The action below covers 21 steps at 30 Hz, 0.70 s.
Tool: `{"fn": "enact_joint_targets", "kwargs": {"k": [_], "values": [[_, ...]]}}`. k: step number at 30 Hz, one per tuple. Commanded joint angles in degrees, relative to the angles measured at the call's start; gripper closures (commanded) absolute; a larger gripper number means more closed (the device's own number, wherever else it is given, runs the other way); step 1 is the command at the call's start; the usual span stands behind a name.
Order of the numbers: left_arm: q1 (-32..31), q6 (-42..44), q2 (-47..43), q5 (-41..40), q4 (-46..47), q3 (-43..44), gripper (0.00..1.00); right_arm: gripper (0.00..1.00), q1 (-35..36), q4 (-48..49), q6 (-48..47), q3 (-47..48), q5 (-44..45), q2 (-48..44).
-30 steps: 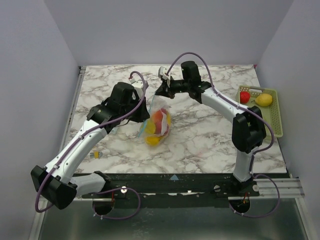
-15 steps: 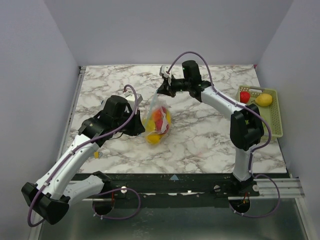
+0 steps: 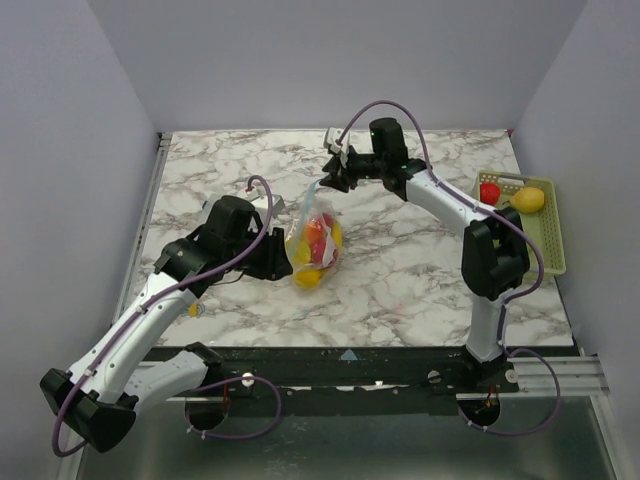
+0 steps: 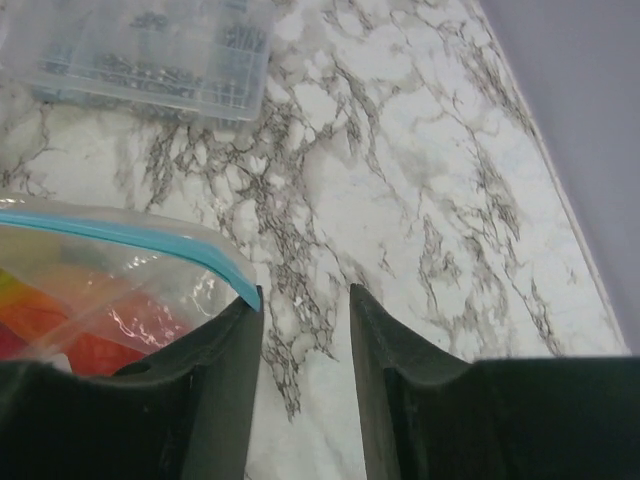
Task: Place the food in the zip-top bag and seal the zipper
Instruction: Zip the zipper food storage bag at the center of the board, then reset both arms
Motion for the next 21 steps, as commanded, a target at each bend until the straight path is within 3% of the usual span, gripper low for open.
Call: {"fn": "enact_joint_targets", "kwargs": {"k": [1,8,9,10,11,15,17,21], "values": [[-0.37,0.38,-0.64,1.21,-3.44,2.52,0.57,0.52,-0.86,-3.25,-0.54,1.94,5.44,-2.33],[-0.37,1.95,-1.95,0.46,-5.08,6.05,0.4,0.34,-0.11,-4.71,3.26,-4.33,11.05,-11.41],[-0.33,2.21,-2.15,0.19,-5.56,6.75,0.39,0.27,-0.11,-4.88,4.26,-5.57,11.46,-13.4],[-0.34,2.47,-2.36,-0.03,-6.07,7.87,0.38,0.08,-0.11,-4.53,6.36,-6.84,12.46,-15.18],[-0.38,2.71,-2.53,-0.29,-6.54,8.77,0.37,0.0,-0.11,-3.77,9.34,-8.58,13.91,-17.56],[-0.36,3.63,-4.69,-2.16,-8.31,14.11,0.29,0.0,-0.11,-1.98,25.21,-13.42,27.62,-26.53],[-0.37,3.82,-6.02,-4.26,-9.1,17.73,0.24,0.0,-0.12,-6.09,32.86,-12.91,35.62,-30.44],[-0.37,3.82,-9.41,-7.55,-8.57,23.91,0.17,0.0,-0.11,-15.61,41.17,-13.59,39.92,-38.85]]}}
